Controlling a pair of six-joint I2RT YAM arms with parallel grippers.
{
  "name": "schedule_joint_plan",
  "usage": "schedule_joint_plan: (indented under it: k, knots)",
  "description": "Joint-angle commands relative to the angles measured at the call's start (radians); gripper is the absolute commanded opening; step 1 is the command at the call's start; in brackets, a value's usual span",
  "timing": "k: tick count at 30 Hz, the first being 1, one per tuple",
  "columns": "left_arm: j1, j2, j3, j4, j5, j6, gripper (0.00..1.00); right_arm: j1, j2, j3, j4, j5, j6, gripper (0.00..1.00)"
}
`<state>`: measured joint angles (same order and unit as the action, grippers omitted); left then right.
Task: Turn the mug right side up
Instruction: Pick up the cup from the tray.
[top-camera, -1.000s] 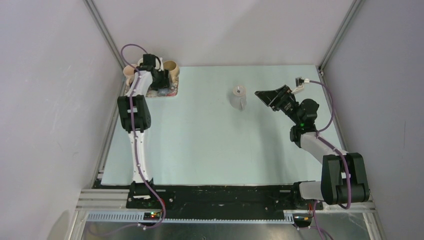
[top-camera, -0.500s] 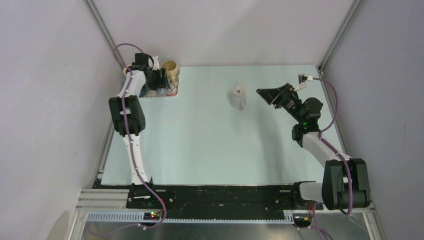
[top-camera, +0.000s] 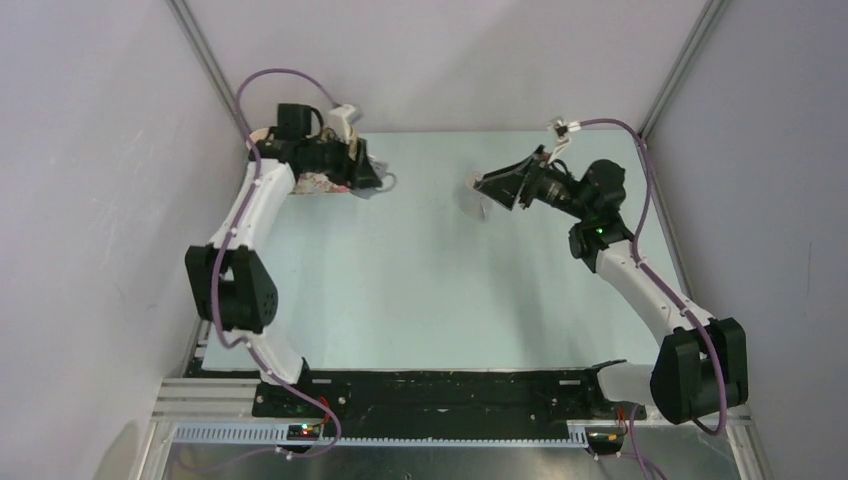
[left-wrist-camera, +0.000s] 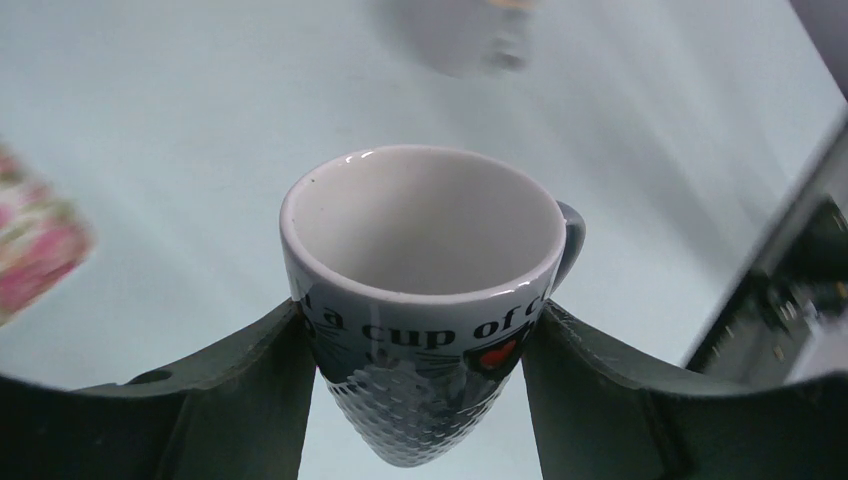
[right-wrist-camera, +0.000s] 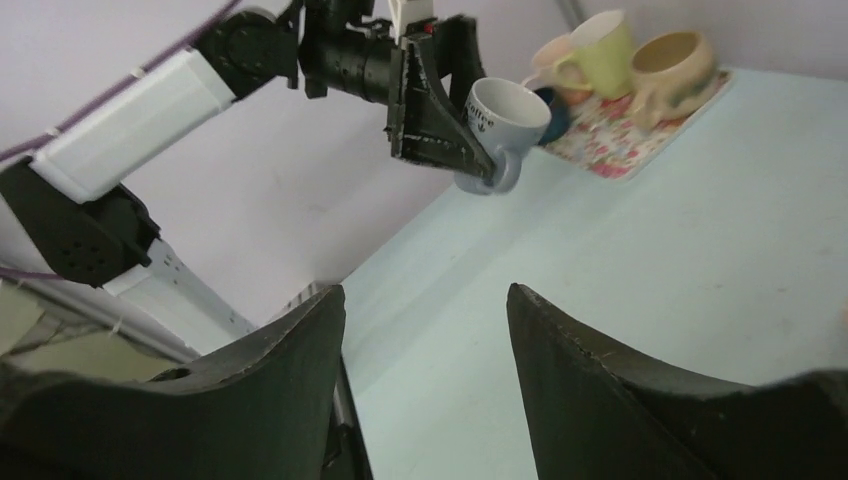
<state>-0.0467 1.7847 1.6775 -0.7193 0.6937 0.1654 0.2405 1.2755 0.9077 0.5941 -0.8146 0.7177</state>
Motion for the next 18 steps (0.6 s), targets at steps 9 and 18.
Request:
schedule_joint_plan:
  k: [9,18]
  knots:
    - [-0.361,-0.339,-0.225,0.047,0.116,0.105,0.0,0.221,0.054,0.111,-0.357,0.08,-0.331,0.62]
    - [-0.469,-0.423,-0.291,0.087,0.024,0.087,0.0,0.284,0.05,0.096,-0.433,0.085,-0.378,0.56]
